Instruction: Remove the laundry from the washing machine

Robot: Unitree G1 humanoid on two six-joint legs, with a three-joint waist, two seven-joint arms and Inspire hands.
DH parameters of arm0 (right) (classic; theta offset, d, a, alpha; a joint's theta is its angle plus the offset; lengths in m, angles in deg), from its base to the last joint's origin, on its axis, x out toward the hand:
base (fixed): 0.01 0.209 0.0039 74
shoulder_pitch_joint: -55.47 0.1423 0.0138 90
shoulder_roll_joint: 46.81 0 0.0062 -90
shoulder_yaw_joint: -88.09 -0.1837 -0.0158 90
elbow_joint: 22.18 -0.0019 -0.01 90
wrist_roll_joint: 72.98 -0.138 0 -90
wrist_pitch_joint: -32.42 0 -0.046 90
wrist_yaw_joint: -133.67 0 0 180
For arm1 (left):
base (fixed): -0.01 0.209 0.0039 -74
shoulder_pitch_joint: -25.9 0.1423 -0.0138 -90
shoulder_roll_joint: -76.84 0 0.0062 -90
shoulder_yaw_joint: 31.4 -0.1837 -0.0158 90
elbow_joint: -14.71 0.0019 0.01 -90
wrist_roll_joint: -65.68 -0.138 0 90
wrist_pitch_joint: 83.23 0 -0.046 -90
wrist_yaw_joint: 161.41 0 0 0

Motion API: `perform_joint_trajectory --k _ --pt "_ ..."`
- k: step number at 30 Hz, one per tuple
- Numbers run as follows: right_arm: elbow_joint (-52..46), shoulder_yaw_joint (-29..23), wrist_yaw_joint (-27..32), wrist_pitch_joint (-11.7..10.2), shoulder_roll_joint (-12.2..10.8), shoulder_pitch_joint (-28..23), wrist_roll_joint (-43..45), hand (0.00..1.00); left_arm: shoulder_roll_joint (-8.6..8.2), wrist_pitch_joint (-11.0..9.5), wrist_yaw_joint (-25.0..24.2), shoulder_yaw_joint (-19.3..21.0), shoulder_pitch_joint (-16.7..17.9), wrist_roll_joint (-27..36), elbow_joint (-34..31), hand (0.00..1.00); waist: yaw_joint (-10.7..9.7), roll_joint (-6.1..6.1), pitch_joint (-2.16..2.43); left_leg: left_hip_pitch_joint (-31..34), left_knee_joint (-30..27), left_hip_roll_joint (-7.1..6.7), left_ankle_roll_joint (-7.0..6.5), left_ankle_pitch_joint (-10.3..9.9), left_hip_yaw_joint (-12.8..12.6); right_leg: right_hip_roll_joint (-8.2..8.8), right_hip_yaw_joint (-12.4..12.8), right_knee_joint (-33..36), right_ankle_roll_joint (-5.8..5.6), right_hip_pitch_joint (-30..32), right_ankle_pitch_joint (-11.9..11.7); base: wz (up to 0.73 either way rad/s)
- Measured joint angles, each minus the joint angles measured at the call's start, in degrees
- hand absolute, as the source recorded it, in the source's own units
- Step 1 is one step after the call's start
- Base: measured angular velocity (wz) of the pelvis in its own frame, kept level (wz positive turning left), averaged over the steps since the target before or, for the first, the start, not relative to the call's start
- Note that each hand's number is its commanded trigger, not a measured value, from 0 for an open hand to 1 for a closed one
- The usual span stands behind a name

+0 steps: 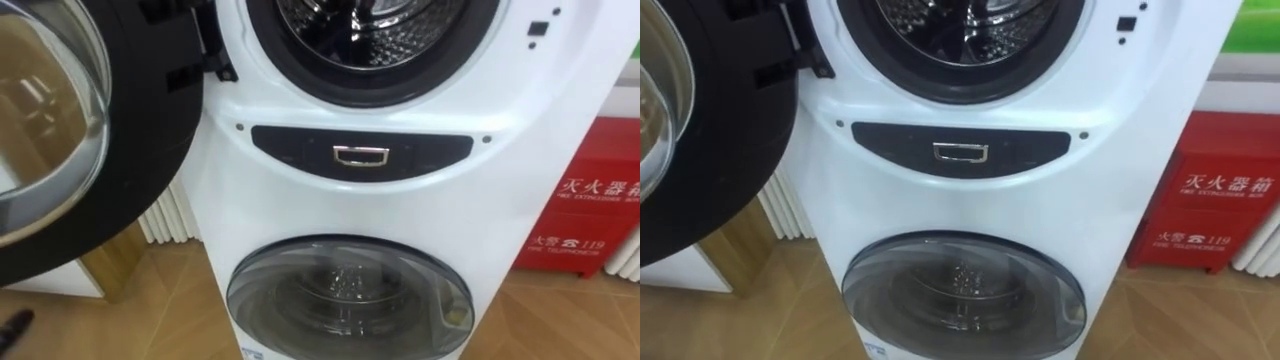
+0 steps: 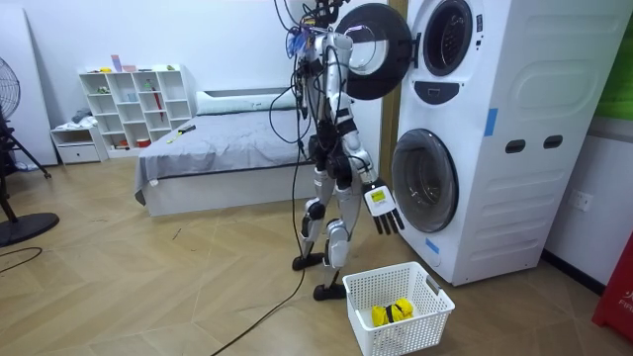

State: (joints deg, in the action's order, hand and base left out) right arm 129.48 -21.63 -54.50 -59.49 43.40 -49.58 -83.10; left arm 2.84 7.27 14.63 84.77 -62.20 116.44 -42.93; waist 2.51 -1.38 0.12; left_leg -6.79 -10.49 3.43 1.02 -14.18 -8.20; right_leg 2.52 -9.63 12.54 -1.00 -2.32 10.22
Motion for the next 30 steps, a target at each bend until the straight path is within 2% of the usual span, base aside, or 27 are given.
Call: perform_joint_trajectory --k 2,4,7,9,10,15,18,21,24,30 --pt "-0.77 -1.25 -0.13 0.12 -0.05 0.4 1.3 0.0 2.32 1.8 0.01 -0.46 -0.05 -1.25 0.02 0.0 -0.09 -0.3 -0.18 0.28 -0.06 0.0 0.0 0.0 0.0 -0.02 0.04 0.0 0.01 0.4 -0.17 0.0" --pt "-2.22 -1.8 -0.16 0.39 -0.15 -0.2 1.7 0.0 2.68 2.79 0.15 -0.43 -1.13 -3.24 0.0 0.0 0.09 -0.74 -0.44 0.64 -0.16 0.02 0.02 -0.04 0.07 -0.06 -0.03 -0.13 -0.02 0.46 -0.3 0.02" --pt "-2.9 -1.86 -0.75 0.83 -0.13 -0.67 2.42 0.0 5.1 5.61 0.2 -0.66 -3.62 -8.21 -0.27 0.0 1.27 -0.95 -0.38 1.91 -0.32 0.35 0.14 -0.08 0.36 -0.48 -0.02 -0.48 0.23 1.33 -0.68 0.0" --pt "-3.91 -1.94 -0.85 0.84 -0.14 -0.98 3.98 0.0 7.67 7.16 0.18 -0.66 -3.84 -11.06 -0.27 0.0 1.39 -1.36 -0.25 2.59 -0.93 0.83 0.26 -0.08 0.41 -1.01 -0.15 -2.1 0.55 1.01 -1.44 0.0" --pt "-4.14 -2.12 -0.84 0.8 -0.14 -1.11 4.12 0.0 8.17 7.57 0.13 -0.66 -3.9 -11.47 -0.27 0.0 1.46 -1.46 -0.23 2.67 -1.04 0.87 0.27 -0.08 0.46 -1.06 -0.13 -2.17 0.58 1.01 -1.45 0.06" --pt "-4.16 -4.52 -0.83 0.69 -0.07 -2.05 5.47 0.0 9.19 10.93 -0.02 -0.69 -5.93 -15.63 -0.31 0.0 2.42 -2.23 -0.23 2.07 -1.19 0.92 0.31 -0.04 0.94 -1.19 0.36 -3.09 0.59 -0.11 -1.47 0.04" --pt "-4.08 -6.97 -1.27 0.69 -0.08 -2.18 6.24 0.0 9.99 12.45 0.29 -0.7 -6.25 -18.71 -1.73 0.0 2.43 -1.87 -0.02 2.01 -1.11 0.89 0.31 -0.04 1.39 -1.23 0.87 -3.98 0.59 -0.63 -1.47 0.04" --pt "-4.29 -9.0 -1.18 0.71 0.03 -2.9 6.23 0.0 10.42 12.93 0.28 -0.71 -6.25 -21.42 -3.07 0.0 2.55 -1.34 0.17 1.64 -0.98 1.0 0.31 -0.04 1.47 -1.38 0.94 -3.93 0.59 -0.82 -1.47 0.0" --pt "-4.56 -9.05 -1.19 0.81 0.13 -3.54 6.47 0.0 10.49 13.02 0.65 -0.71 -6.25 -23.1 -4.58 0.0 2.78 -0.92 0.0 1.41 -0.88 1.07 0.32 -0.03 1.47 -1.47 1.13 -3.91 0.63 -0.98 -1.49 0.0" --pt "-6.22 -9.02 -1.29 0.73 0.13 -3.58 7.46 0.0 10.49 13.02 1.25 -1.3 -6.26 -23.54 -4.75 0.0 2.44 -1.0 -0.1 1.27 -0.91 0.99 0.33 -0.04 1.46 -1.42 1.39 -3.76 0.66 -0.99 -1.72 0.0"
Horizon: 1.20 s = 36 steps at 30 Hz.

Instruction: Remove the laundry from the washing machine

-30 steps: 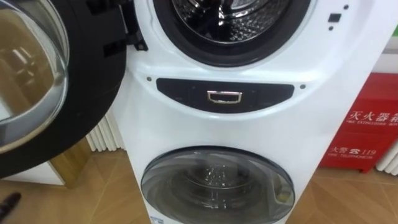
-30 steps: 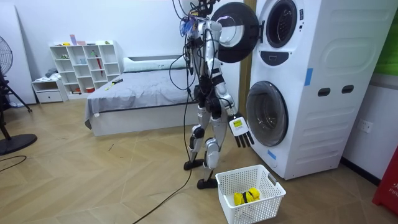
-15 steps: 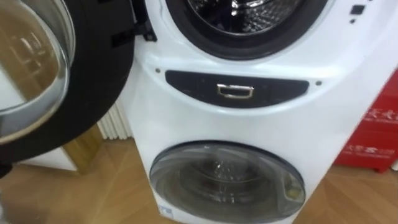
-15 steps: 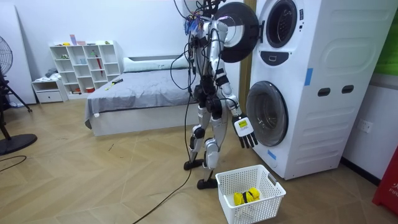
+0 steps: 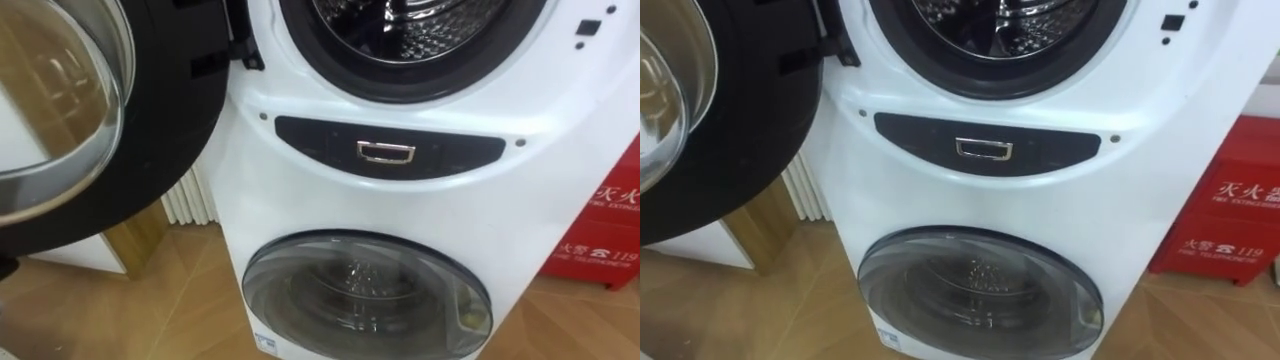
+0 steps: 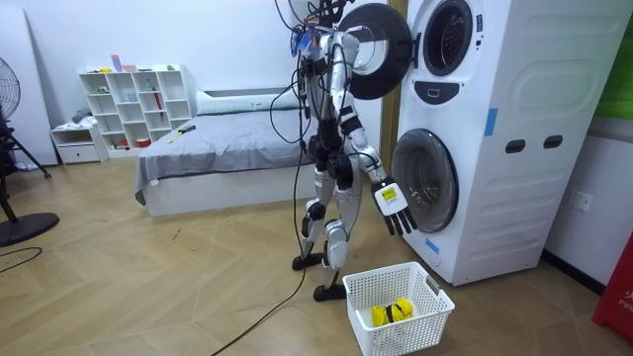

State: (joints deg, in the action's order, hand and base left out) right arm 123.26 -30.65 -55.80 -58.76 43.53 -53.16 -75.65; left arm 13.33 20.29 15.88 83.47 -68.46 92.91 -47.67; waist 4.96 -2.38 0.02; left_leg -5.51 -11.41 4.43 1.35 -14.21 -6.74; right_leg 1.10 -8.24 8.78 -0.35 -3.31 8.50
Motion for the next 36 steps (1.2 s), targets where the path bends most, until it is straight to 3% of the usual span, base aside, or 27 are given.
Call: perform_joint_trajectory --k 7,14,16,18,21,23,27,29,34,36 --pt "-0.03 0.06 -0.02 0.01 0.0 -0.15 1.05 0.0 0.24 0.0 0.8 -0.3 0.0 0.03 -0.52 0.0 0.01 -0.29 -0.18 0.18 0.03 0.05 0.18 -0.12 0.05 -0.06 -0.03 0.34 -0.06 0.33 -0.14 0.0" --pt "2.17 0.47 -0.98 -0.04 -0.11 1.15 4.17 0.0 0.18 0.39 2.27 -1.34 0.02 -1.77 -4.52 0.0 -0.37 0.22 -0.33 1.52 -0.4 -0.03 0.25 -0.16 1.93 0.0 -1.38 -0.11 -0.06 0.29 -0.15 0.16" --pt "3.65 0.5 -1.93 0.03 -0.35 1.74 5.2 0.0 -0.36 1.02 2.74 -1.79 0.01 -3.89 -6.84 0.0 -0.45 0.33 -0.37 2.19 -0.94 -0.11 0.23 -0.17 3.04 0.06 -1.34 -0.11 -0.1 0.26 -0.17 0.33" --pt "3.93 2.07 -3.32 0.14 -0.6 1.53 5.74 0.0 -0.68 2.89 3.5 -3.67 0.03 -6.13 -10.53 0.0 -0.5 0.51 -0.54 3.02 -1.82 -0.27 0.2 -0.18 4.07 0.31 -1.05 -0.06 -0.15 0.31 -0.18 0.43" --pt "3.87 2.81 -4.74 0.19 -1.01 2.82 9.61 0.0 -2.57 4.81 4.37 -3.78 0.06 -9.41 -15.53 0.0 -0.4 1.07 -0.74 3.78 -2.06 -0.4 0.18 -0.17 4.68 0.39 0.11 -0.03 -0.16 0.28 -0.18 0.32" --pt "4.01 2.77 -5.58 0.19 -1.16 3.38 10.24 0.0 -2.66 6.07 4.37 -4.34 0.1 -10.68 -18.3 0.0 -0.56 1.51 -1.0 4.37 -2.44 -0.54 0.17 -0.16 5.64 0.48 0.21 -0.11 -0.33 0.11 -0.29 0.35" --pt "4.07 2.83 -5.76 0.27 -1.08 3.52 11.85 0.0 -5.43 7.65 4.7 -7.13 0.14 -17.86 -22.94 0.0 -1.66 1.52 -1.04 5.41 -3.35 -1.35 -0.53 0.26 5.7 1.5 0.26 0.12 -0.52 -0.33 -0.34 0.42" --pt "4.38 2.93 -6.04 0.38 -1.11 3.48 12.02 0.0 -6.24 8.65 4.7 -8.11 0.57 -18.48 -25.22 0.0 -1.67 1.54 -1.05 5.43 -3.34 -1.88 -0.92 0.49 5.65 2.09 0.35 0.04 -0.73 -0.77 -0.46 0.28" --pt "4.63 6.19 -7.03 1.45 -1.29 3.49 12.18 0.0 -7.52 9.01 4.56 -10.84 0.83 -18.88 -27.61 0.0 -1.77 1.46 -1.11 5.96 -3.36 -2.58 -2.06 1.16 4.17 3.45 0.57 0.1 -1.79 -0.77 -1.0 0.14" --pt "4.98 7.95 -7.06 2.06 -1.3 3.65 12.19 0.0 -8.11 9.23 4.57 -11.1 0.84 -19.01 -27.61 0.0 -2.77 1.38 -1.16 6.09 -3.24 -3.13 -2.6 1.42 3.88 4.05 0.44 0.06 -2.03 -0.79 -1.14 0.06"
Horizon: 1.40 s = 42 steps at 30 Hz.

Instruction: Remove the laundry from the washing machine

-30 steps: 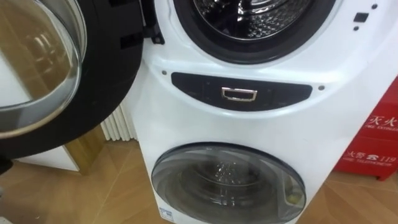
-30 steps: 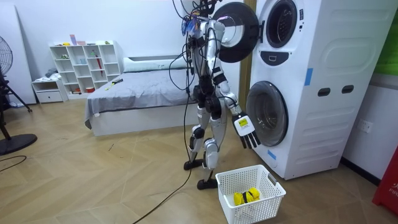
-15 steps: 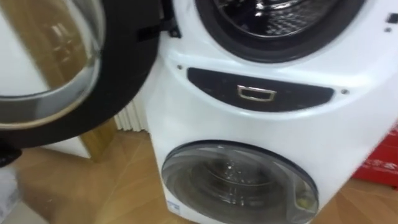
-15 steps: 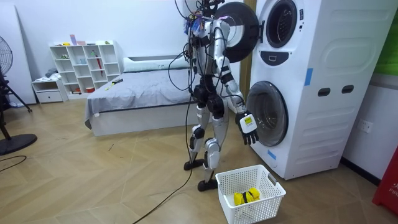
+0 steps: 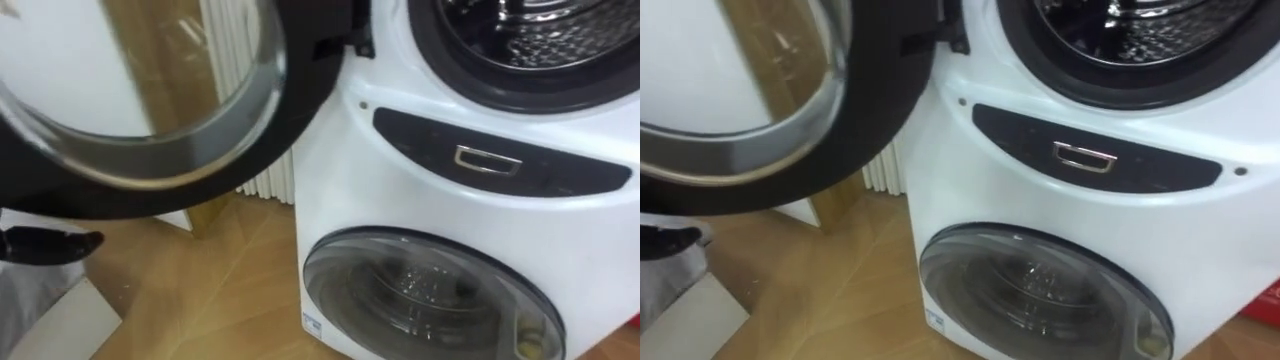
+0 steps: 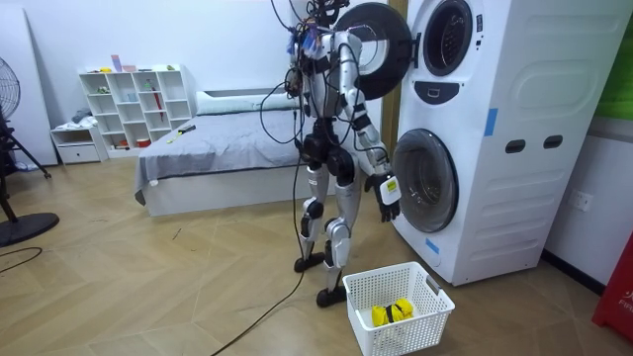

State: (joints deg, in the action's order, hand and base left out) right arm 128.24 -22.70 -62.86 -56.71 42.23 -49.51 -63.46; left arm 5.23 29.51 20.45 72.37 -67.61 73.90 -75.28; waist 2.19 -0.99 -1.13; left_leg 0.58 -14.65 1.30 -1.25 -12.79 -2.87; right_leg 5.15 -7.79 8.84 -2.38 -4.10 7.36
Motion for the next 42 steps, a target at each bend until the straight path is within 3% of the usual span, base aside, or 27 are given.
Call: perform_joint_trajectory --k 8,13,18,22,25,26,28,30,32,34,40,42 --pt "0.13 2.87 -0.8 1.72 -0.12 0.87 0.29 0.0 -2.41 0.02 0.0 -0.25 0.11 0.0 -0.01 0.0 -1.22 -0.12 -0.04 0.2 0.2 -1.15 -1.53 0.91 -1.27 1.27 -0.22 0.06 -1.32 0.42 -1.16 -0.03" --pt "-0.62 3.53 -0.35 1.74 -0.04 1.65 0.16 0.0 -3.35 0.01 0.0 1.39 5.15 0.01 -4.77 0.0 -2.21 -0.16 0.05 0.2 0.17 -1.4 -1.99 1.17 -2.13 1.7 -0.38 0.98 -1.57 1.04 -1.67 -0.08" --pt "0.17 6.43 0.56 1.71 0.0 1.84 0.07 0.0 -9.47 -0.6 -0.03 2.06 14.25 -0.01 -15.44 0.0 -3.28 -0.07 0.17 -0.34 0.78 -2.07 -2.78 1.8 -2.08 2.55 -1.31 1.44 -1.76 0.94 -1.82 0.03" --pt "1.58 8.43 0.54 1.69 -0.13 4.05 -0.26 0.0 -14.03 -1.23 -0.09 2.07 17.1 -0.09 -18.15 0.0 -3.52 0.42 0.28 -1.19 1.83 -2.2 -2.89 2.32 -3.41 2.8 -0.81 2.02 -1.84 1.19 -1.92 -0.16" --pt "2.25 8.58 0.53 1.69 -0.31 4.65 -0.39 0.0 -15.27 -2.62 -1.01 2.06 17.42 0.02 -18.24 0.0 -3.53 1.12 0.33 -0.69 1.7 -2.2 -2.43 2.61 -3.79 2.83 -0.91 1.99 -1.87 1.48 -1.96 -0.08" --pt "2.16 9.02 0.57 1.66 -0.32 4.8 -0.61 0.0 -15.98 -3.62 -1.01 2.14 17.74 0.24 -18.24 0.0 -3.51 1.78 0.57 -0.17 1.64 -2.13 -2.25 2.86 -4.1 2.86 -1.01 1.97 -1.96 2.04 -1.9 -0.08" --pt "2.11 10.5 1.04 1.65 -0.42 4.72 -1.29 0.0 -17.05 -5.01 -1.01 2.13 17.77 1.13 -18.24 0.0 -3.5 2.47 0.37 0.25 1.43 -2.11 -1.93 3.32 -4.21 2.87 -1.23 1.69 -2.45 2.28 -1.59 -0.04" --pt "2.01 10.8 1.75 1.59 -0.73 4.77 -1.26 0.0 -19.75 -8.05 -1.06 1.66 18.86 1.23 -18.24 0.0 -3.51 2.79 0.44 0.63 1.09 -1.99 -1.4 3.67 -4.37 2.52 -1.14 1.72 -2.73 2.91 -0.6 -0.04" --pt "1.84 10.8 2.75 1.49 -0.81 4.55 -1.29 0.0 -20.84 -10.28 -1.47 0.25 19.96 1.25 -18.24 0.0 -3.5 2.81 0.44 0.72 1.12 -1.82 -1.19 3.96 -4.43 2.34 -0.97 1.7 -2.65 3.08 -0.64 0.0" --pt "1.84 10.97 3.78 1.49 -1.03 4.43 -1.31 0.0 -21.15 -11.83 -2.81 -1.33 21.11 1.31 -18.24 0.0 -3.44 2.85 0.49 0.72 1.04 -1.39 -1.12 4.03 -4.51 2.25 -0.87 1.77 -2.48 3.11 -0.77 0.0" --pt "0.42 11.32 4.13 1.49 -1.79 4.62 -2.76 0.0 -21.07 -12.97 -10.34 -6.78 22.6 1.23 -18.2 0.0 -3.4 2.53 0.69 0.27 1.19 -0.95 -0.97 4.14 -5.56 1.67 0.51 1.76 -2.36 3.22 -1.32 -0.11" --pt "-0.72 11.94 4.43 0.78 -1.79 4.74 -4.92 0.0 -20.76 -14.04 -13.99 -10.25 23.07 1.34 -17.85 0.0 -3.86 2.04 0.9 -0.8 2.07 -1.04 -0.92 4.16 -6.37 1.47 1.35 1.72 -2.37 3.06 -1.39 -0.24"
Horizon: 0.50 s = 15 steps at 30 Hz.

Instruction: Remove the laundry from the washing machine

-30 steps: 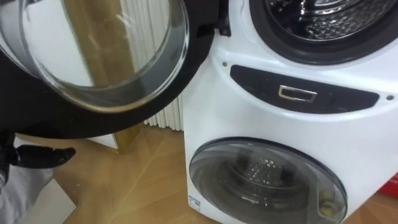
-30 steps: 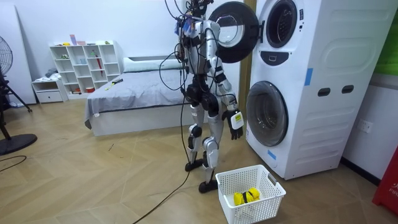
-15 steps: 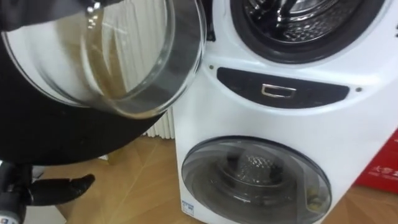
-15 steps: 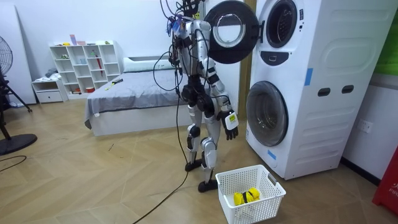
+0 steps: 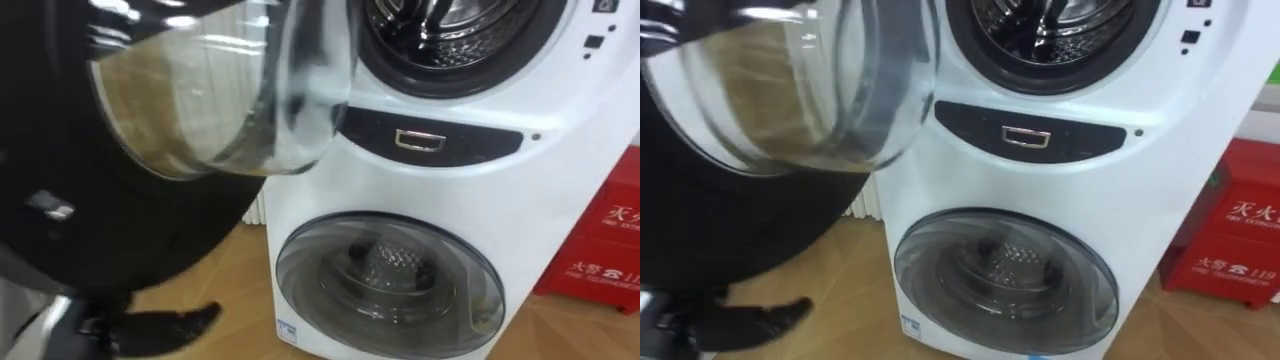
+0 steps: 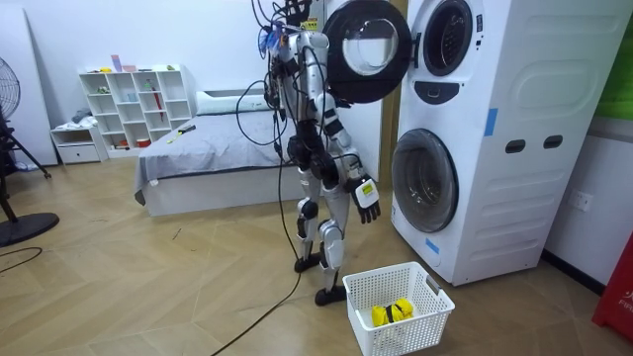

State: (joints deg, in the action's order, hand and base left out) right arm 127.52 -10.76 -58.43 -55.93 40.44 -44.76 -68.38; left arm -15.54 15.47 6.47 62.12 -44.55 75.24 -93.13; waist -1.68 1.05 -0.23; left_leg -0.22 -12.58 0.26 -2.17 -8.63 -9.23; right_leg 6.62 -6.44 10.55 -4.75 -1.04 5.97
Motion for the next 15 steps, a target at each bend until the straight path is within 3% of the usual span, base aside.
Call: perform_joint_trajectory --k 3,10,15 --pt "0.02 0.88 0.04 -0.55 -0.16 0.1 -3.53 0.0 0.14 -0.75 -3.5 -4.13 0.13 -0.07 0.18 0.0 -0.35 0.0 -0.02 -1.1 1.42 -0.09 0.35 0.29 -0.39 -0.22 0.6 0.01 0.27 -0.08 0.21 -0.14" --pt "-0.5 0.91 -0.3 -1.76 -0.33 0.11 -5.9 0.0 0.44 -3.88 -8.32 -5.95 0.11 0.09 1.04 0.0 -1.94 0.12 -0.13 -3.28 3.24 0.89 1.16 0.06 -2.55 -1.28 1.95 0.06 1.6 -0.11 0.76 -0.18" --pt "-2.17 1.09 -0.55 -3.25 -2.02 0.11 -7.32 0.0 0.67 -5.53 -11.29 -8.08 -0.22 1.63 2.59 0.0 -3.14 0.35 -0.19 -4.06 4.11 1.6 2.21 -0.61 -3.01 -2.19 2.13 0.07 2.46 -0.14 1.88 -0.07"
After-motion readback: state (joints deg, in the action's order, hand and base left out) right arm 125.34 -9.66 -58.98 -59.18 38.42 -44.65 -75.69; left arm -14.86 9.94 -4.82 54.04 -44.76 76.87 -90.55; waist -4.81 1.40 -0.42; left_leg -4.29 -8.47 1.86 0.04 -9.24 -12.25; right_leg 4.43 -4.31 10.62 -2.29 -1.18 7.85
